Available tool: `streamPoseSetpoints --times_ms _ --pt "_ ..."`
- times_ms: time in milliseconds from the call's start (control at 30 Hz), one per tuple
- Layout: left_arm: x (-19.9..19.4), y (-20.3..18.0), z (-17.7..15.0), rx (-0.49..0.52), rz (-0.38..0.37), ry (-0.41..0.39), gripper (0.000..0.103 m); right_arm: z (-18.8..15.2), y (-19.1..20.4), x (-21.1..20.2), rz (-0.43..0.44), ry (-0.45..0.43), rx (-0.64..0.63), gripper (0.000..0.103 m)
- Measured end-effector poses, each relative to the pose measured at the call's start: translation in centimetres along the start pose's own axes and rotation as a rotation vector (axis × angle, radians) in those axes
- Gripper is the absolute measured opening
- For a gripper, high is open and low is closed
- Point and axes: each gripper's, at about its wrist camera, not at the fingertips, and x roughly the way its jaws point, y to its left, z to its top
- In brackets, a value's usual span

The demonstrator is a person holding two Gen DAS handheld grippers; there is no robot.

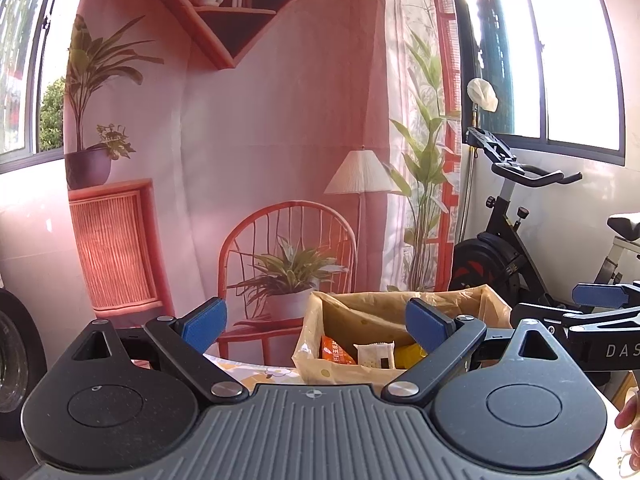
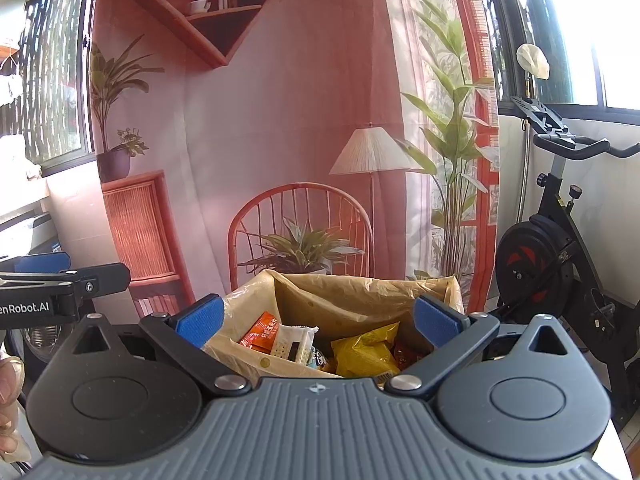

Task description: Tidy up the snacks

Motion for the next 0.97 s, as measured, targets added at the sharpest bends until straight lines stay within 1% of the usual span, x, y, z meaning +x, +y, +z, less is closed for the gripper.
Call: streamPoseSetpoints --times_ms 533,967 --pt "0.02 0.32 0.12 -0.031 -0.002 0.007 0.097 0.27 -0.16 -0.48 0.001 -0.005 -0.003 0.103" --pt "0.14 0.43 0.00 -0.032 -0.005 0.009 0.097 0.10 0.10 -0.23 0.004 -0.002 -0.007 0.103"
